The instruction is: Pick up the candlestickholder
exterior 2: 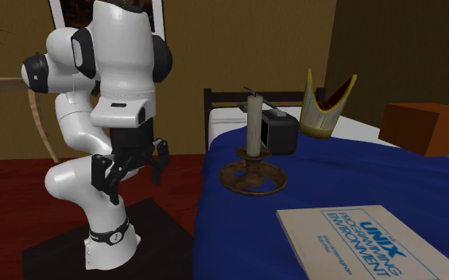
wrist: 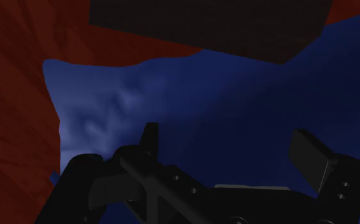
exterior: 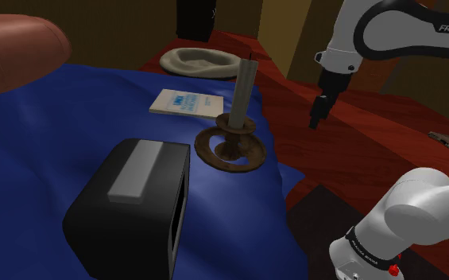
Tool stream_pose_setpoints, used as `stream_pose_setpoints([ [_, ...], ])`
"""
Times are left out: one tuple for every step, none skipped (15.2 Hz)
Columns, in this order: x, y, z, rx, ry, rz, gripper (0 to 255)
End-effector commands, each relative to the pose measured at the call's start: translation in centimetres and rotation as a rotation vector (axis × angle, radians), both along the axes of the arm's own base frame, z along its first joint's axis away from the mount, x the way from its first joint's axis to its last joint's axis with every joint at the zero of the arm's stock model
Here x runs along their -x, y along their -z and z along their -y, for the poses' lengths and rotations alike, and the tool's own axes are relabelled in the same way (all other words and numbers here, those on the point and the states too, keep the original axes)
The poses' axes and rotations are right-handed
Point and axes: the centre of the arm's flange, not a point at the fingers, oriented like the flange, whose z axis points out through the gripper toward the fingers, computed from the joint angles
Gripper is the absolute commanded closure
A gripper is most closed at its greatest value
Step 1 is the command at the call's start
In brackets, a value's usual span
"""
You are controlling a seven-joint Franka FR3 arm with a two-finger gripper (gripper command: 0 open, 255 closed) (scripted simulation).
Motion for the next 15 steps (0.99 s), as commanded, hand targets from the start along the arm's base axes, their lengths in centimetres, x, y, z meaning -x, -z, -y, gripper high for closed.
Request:
stream_pose_setpoints([
  [0.0, 0.0, 0.0, 0.0, 0.0, 0.0, 0],
  [-0.3, -0.7, -1.0, -0.004, 0.002, 0.004, 0],
  [-0.5, -1.4, -2.0, -0.008, 0.003, 0.009, 0],
  [-0.8, -2.1, -3.0, -0.012, 0.005, 0.013, 0],
  [-1.0, -2.8, -4.1, -0.016, 0.007, 0.017, 0],
  [-1.3, -3.5, -5.1, -0.02, 0.008, 0.022, 0],
  [-1.6, -4.2, -6.1, -0.024, 0.01, 0.026, 0],
  [-1.8, -4.9, -7.1, -0.028, 0.012, 0.03, 0],
  [-2.1, -5.7, -8.1, -0.032, 0.013, 0.034, 0],
  [-2.3, -6.4, -9.1, -0.036, 0.015, 0.039, 0],
  [-2.6, -7.1, -10.0, -0.04, 0.017, 0.043, 0],
  [-2.8, -7.9, -11.0, -0.044, 0.018, 0.047, 0],
  [-3.1, -8.6, -12.0, -0.047, 0.02, 0.052, 0],
  [-3.3, -9.4, -13.0, -0.051, 0.021, 0.056, 0],
  [-3.5, -10.1, -14.0, -0.055, 0.023, 0.06, 0],
])
